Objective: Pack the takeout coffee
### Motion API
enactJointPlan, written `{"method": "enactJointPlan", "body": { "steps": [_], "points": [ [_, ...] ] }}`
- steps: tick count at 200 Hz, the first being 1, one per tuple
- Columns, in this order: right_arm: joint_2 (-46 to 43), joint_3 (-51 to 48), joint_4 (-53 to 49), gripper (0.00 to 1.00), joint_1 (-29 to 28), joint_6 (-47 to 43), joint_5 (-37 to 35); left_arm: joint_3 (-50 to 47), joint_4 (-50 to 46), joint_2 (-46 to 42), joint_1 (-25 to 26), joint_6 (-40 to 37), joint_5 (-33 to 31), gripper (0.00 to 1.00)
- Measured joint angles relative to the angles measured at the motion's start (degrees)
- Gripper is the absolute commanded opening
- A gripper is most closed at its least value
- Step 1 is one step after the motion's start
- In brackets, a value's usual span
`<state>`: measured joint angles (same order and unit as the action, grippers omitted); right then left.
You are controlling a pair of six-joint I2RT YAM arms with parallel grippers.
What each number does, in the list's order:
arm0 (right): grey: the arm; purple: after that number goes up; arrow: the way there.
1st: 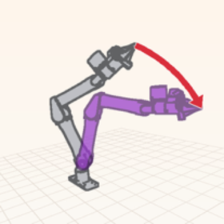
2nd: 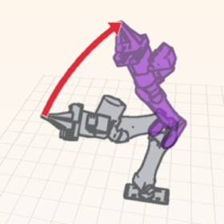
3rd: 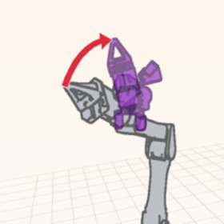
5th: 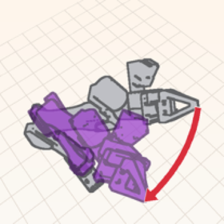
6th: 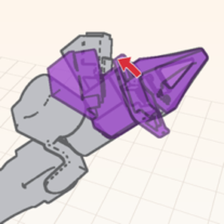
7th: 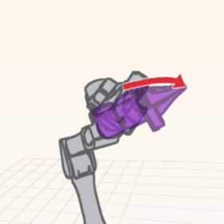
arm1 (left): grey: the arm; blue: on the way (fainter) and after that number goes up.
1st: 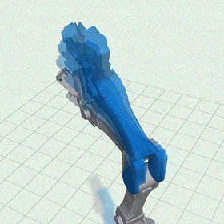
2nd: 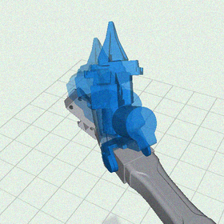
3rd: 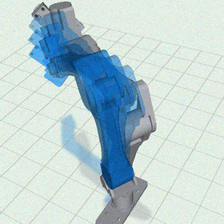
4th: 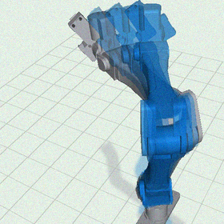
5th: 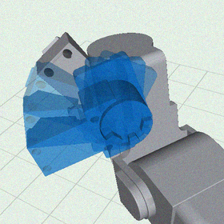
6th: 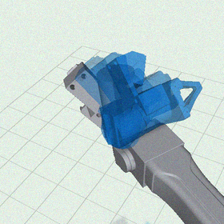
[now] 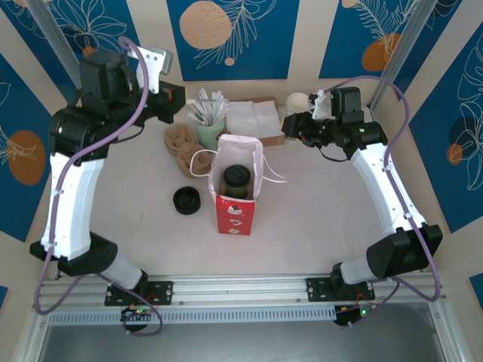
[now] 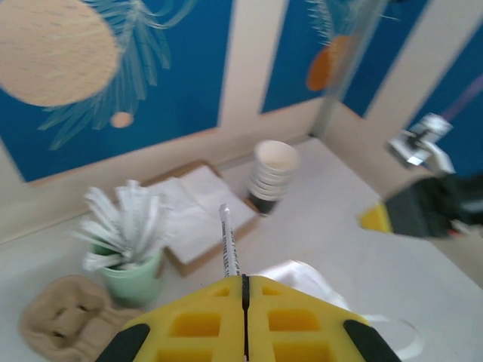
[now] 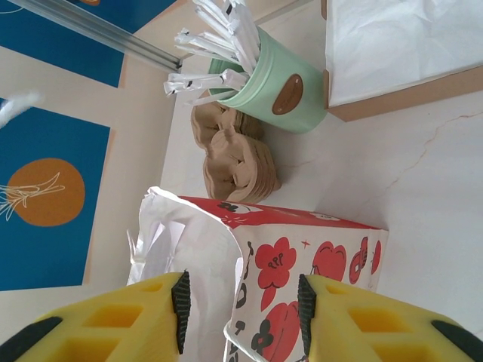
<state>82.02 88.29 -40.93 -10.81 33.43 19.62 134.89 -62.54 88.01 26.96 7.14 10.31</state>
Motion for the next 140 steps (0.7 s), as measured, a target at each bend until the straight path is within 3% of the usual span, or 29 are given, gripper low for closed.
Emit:
{"method": "enactJointPlan", "body": {
  "steps": [57,108,140],
  "points": [
    [1.3,0.3,-0.4,0.47,0.5,-0.1,-0.2,-3.0,-8.4,-2.3,5.1,0.0,5.8,0.08],
    [3.0,3.6,-1.8,0.47,0.8,-1.0,0.5,-7.5,-17.2,-2.6,12.7,-0.1,4.0,0.09],
    [5.4,6.8,-2.1,0.47,0.7,-1.8,0.7,-12.8,-19.6,-2.3,14.5,-0.2,2.6,0.11]
  ]
}}
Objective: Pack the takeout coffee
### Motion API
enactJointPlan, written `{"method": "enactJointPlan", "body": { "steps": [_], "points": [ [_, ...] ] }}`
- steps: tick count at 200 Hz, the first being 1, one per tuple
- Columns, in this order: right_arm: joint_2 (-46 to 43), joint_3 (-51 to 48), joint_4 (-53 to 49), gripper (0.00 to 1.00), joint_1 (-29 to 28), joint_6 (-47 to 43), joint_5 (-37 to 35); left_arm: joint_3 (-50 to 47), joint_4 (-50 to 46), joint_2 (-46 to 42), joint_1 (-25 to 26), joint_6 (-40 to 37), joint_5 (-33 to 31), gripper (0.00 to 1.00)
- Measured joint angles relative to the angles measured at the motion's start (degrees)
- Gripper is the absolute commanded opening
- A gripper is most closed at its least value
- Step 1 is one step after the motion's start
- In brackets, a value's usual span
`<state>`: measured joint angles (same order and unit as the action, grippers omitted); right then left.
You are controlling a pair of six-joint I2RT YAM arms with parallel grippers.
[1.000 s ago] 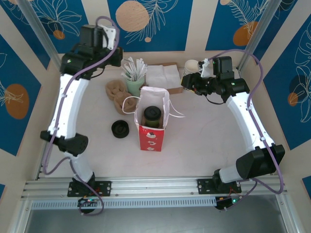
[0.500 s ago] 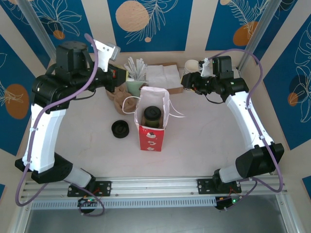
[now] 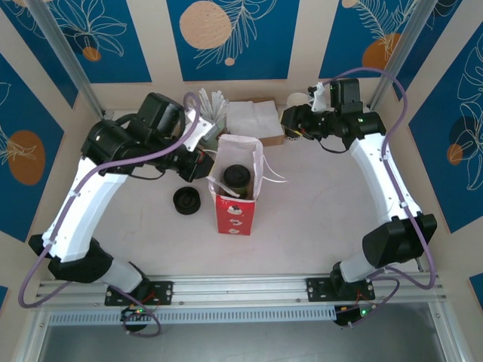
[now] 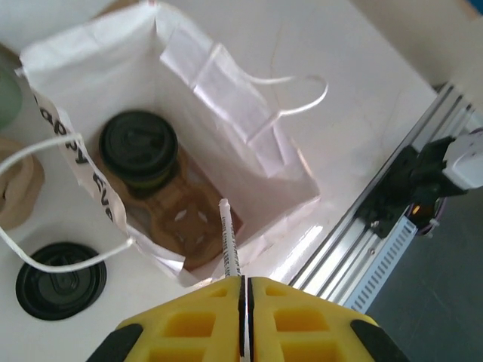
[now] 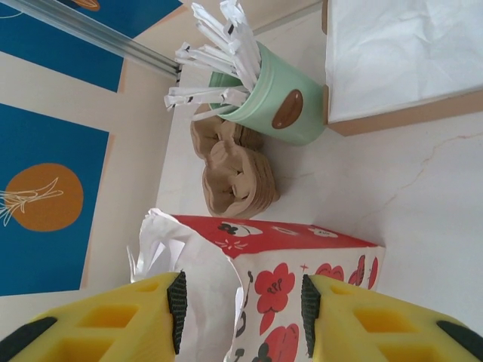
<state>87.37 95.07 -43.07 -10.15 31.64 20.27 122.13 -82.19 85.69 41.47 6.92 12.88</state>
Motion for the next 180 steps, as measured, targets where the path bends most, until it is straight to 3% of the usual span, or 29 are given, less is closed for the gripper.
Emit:
{"method": "enactJointPlan", "body": {
  "steps": [11,27,66,102,180],
  "points": [
    [1.3,1.1,-0.1,0.47,0.0,-0.2,0.0,-0.6,-0.2,0.5,0.1,0.0,-0.4,0.12],
    [4.0,3.7,-0.6,0.46,0.0,-0.2,-0.1,-0.4,0.1,1.4,0.1,0.0,-0.9,0.34],
    [11.5,10.4,-2.0,0.46,-1.7,-1.2,-3.1,4.0,0.3,4.4,0.2,-0.4,-2.5,0.44],
    [18.1,16.6,-2.5,0.46,-4.4,-1.9,-10.6,4.7,3.6,1.9,0.2,-0.2,-6.2,0.51],
    [34.1,30.6,-1.3,0.47,-9.6,-4.7,-28.4,-20.5,19.5,-20.9,0.2,2.0,-16.7,0.62]
  ]
}}
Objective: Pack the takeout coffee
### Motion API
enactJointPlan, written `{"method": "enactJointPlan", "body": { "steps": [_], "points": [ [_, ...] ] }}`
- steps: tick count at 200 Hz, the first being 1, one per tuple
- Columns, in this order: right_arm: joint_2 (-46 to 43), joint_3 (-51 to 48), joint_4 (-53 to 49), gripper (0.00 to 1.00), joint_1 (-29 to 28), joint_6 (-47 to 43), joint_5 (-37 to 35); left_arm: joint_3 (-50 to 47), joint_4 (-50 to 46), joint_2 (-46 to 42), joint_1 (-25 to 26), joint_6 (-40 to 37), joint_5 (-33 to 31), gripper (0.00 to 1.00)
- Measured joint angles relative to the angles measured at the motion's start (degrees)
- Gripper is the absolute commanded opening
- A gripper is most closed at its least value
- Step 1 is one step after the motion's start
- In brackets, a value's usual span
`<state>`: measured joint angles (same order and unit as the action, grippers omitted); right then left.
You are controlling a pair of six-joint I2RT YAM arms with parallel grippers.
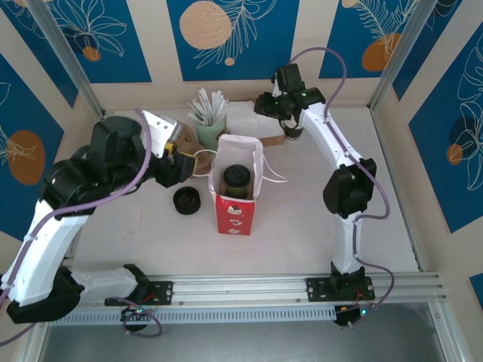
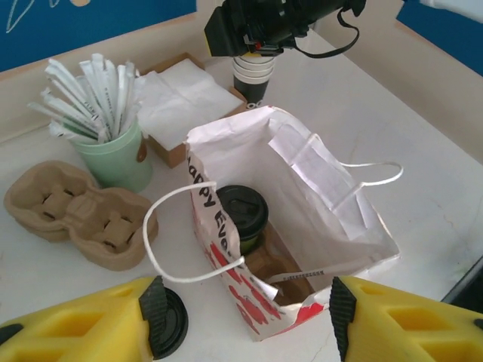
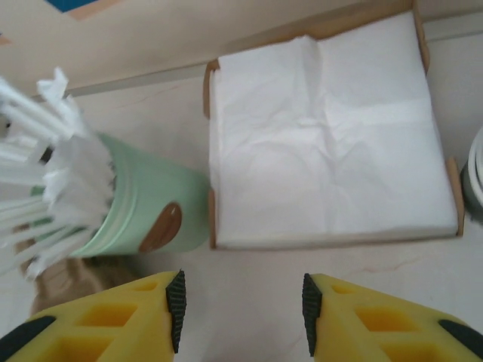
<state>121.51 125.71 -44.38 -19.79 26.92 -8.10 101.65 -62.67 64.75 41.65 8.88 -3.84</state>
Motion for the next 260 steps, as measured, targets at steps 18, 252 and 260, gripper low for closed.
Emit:
{"method": "enactJointPlan", "body": {
  "steps": [18,252,260],
  "points": [
    [4.7,4.9,0.4,0.48,-0.1,-1.8,-2.0,-4.3,2.9,-2.9,0.0,0.2,-1.2,0.65],
    [35.0,25.0,4.7,0.81,-2.2,-22.7,-14.3,-16.7,11.4,-8.4,0.0,9.9,-2.3,0.84],
    [35.5,25.0,5.0,0.81,-2.2,-23.3,-14.5,-16.8,11.4,-8.5,0.0,10.1,-2.3,0.84]
  ]
}}
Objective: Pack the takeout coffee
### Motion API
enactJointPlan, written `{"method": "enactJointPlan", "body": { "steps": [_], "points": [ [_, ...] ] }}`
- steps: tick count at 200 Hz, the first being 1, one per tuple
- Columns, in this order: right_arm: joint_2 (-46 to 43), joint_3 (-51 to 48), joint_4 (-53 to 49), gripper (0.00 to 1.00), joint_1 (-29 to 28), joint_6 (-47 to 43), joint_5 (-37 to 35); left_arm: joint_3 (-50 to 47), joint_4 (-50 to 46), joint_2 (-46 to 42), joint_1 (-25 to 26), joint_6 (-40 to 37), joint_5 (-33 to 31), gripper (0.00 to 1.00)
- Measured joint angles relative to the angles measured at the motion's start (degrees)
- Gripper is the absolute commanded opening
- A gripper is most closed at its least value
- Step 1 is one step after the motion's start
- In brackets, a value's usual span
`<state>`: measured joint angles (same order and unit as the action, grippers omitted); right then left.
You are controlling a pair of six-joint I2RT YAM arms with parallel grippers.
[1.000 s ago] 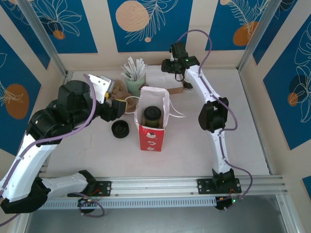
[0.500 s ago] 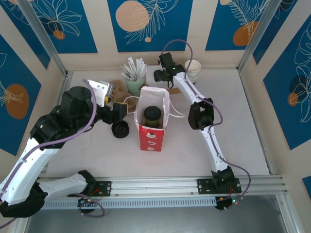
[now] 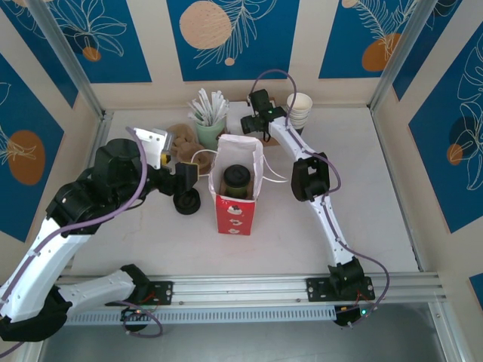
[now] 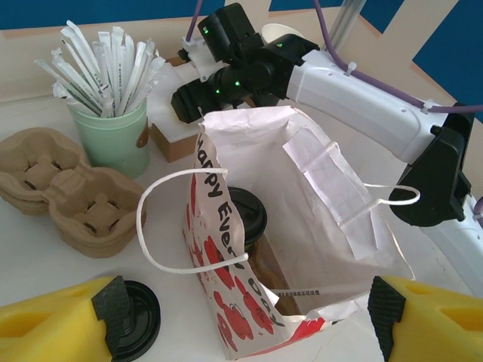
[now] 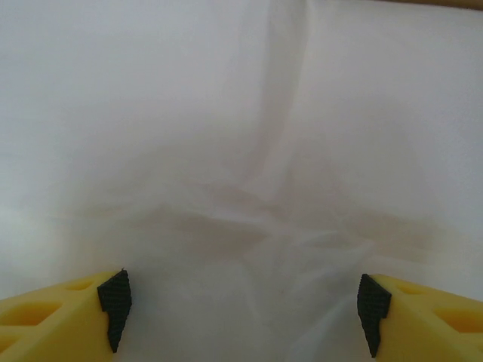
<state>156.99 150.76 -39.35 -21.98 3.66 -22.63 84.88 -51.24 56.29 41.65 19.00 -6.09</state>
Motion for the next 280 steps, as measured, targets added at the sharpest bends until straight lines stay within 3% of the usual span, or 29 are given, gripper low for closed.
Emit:
{"method": "enactJointPlan", "body": {
  "steps": [44,83,177,249,260,280],
  "points": [
    [0.9,0.1,1.9,0.75,0.1,-1.6,-0.5,0.0,0.0,0.0,0.0,0.0,0.0,0.85],
    [0.9,0.1,2.1,0.6,0.1,-2.5,-0.6,0.0,0.0,0.0,0.0,0.0,0.0,0.86],
    [0.7,0.1,2.1,0.42,-0.1,-0.7,-0.5,-0.5,0.0,0.4,0.0,0.0,-0.4,0.87],
    [-2.5,0.1,1.6,0.18,-0.2,0.4,-0.5,-0.7,-0.2,0.5,0.0,-0.5,-0.5,0.89],
    [-3.4,0.1,1.5,0.19,-0.3,0.7,-0.5,-0.7,-0.3,0.5,0.0,-0.7,-0.5,0.89],
    [-5.0,0.1,1.3,0.37,-0.4,0.7,-0.3,-0.6,-0.7,0.5,0.0,-1.1,-0.5,0.89]
  ]
}}
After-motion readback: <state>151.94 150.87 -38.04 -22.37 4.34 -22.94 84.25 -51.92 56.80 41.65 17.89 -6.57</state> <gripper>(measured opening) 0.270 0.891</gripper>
